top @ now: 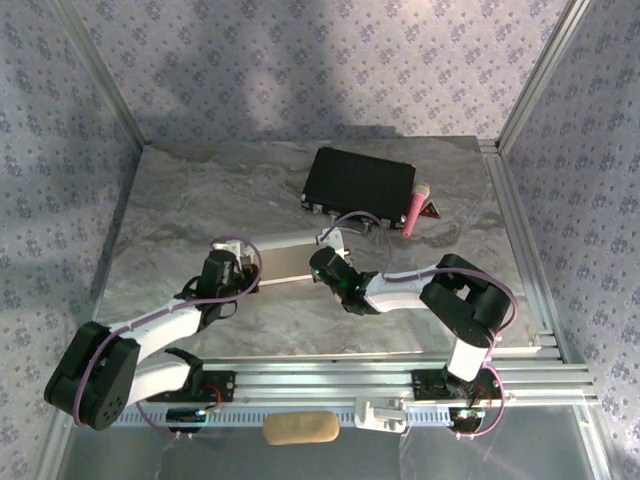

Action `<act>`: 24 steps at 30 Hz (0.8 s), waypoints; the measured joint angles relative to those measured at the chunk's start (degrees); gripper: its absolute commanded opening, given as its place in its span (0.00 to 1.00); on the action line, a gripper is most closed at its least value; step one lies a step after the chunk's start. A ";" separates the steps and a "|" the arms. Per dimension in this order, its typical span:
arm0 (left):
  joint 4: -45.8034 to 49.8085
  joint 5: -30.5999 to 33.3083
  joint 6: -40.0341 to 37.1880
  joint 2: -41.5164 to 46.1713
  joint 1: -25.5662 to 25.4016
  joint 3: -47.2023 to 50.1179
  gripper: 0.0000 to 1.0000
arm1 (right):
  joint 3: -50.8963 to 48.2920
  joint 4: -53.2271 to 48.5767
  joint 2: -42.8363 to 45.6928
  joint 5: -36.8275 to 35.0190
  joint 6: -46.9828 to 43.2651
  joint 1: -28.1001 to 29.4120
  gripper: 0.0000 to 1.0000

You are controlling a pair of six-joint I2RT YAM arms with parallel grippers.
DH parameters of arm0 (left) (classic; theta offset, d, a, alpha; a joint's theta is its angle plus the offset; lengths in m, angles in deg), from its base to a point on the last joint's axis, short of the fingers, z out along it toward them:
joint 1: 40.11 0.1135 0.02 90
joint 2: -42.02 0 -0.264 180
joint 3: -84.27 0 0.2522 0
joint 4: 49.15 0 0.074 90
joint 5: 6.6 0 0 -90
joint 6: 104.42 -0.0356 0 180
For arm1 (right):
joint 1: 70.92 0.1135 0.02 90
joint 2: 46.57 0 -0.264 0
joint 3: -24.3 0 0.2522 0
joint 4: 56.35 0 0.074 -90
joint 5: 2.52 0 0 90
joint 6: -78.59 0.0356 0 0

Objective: Fold the paper box

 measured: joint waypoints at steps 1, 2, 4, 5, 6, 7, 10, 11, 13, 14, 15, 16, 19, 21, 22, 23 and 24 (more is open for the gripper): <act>0.37 0.20 0.04 0.20 -0.04 0.04 0.00 | 0.00 -0.44 0.04 0.00 0.15 0.11 0.16; 0.81 0.63 0.07 0.55 -0.24 0.04 0.00 | 0.00 -1.27 0.20 0.02 0.46 0.28 0.23; 1.18 1.38 0.07 1.16 -0.35 0.04 0.00 | -0.02 -3.13 0.92 0.17 0.90 0.61 0.33; 1.31 1.60 0.07 1.40 -0.39 0.04 0.00 | -0.13 -4.09 1.66 0.42 1.16 0.79 0.37; 1.44 1.92 0.07 1.53 -0.55 0.04 0.00 | -0.31 -5.11 2.64 0.85 1.49 1.01 0.39; 1.51 2.16 0.04 1.53 -0.63 0.04 0.00 | -0.46 -5.75 3.50 1.27 1.68 1.14 0.40; 1.88 2.58 0.07 1.53 -0.76 0.04 0.00 | -1.05 -7.96 6.69 2.67 2.99 1.73 0.44; 1.88 2.71 0.07 1.53 -0.76 0.04 0.00 | -1.27 -8.79 7.72 3.15 3.54 1.97 0.45; 1.86 2.78 0.07 1.40 -0.76 0.04 0.00 | -1.95 -9.77 9.51 4.24 4.44 2.45 0.46; 1.84 2.80 0.07 1.18 -0.85 0.04 0.00 | -2.32 -10.67 10.51 5.01 5.05 2.67 0.46; 1.77 2.97 0.04 1.01 -1.03 0.04 0.00 | -2.62 -11.50 11.34 5.66 5.49 2.84 0.46; 1.75 3.04 0.04 0.98 -1.11 0.04 0.00 | -2.91 -12.22 12.20 6.29 5.95 2.95 0.47; 1.81 3.30 0.07 1.01 -1.53 0.04 0.04 | -4.26 -13.66 15.43 8.20 7.34 3.13 0.50; 2.12 3.41 0.17 1.27 -1.86 0.04 0.13 | -5.20 -14.82 18.38 9.31 8.31 3.17 0.51; 2.56 3.41 0.31 1.60 -2.12 0.04 0.19 | -5.42 -15.54 19.76 9.77 8.74 3.17 0.51; 3.21 3.39 0.52 2.29 -2.40 0.04 0.26 | -5.42 -16.31 21.09 10.27 9.18 3.15 0.51; 3.82 3.54 0.81 3.10 -2.73 0.04 0.33 | -5.40 -16.83 22.45 10.78 9.64 3.10 0.52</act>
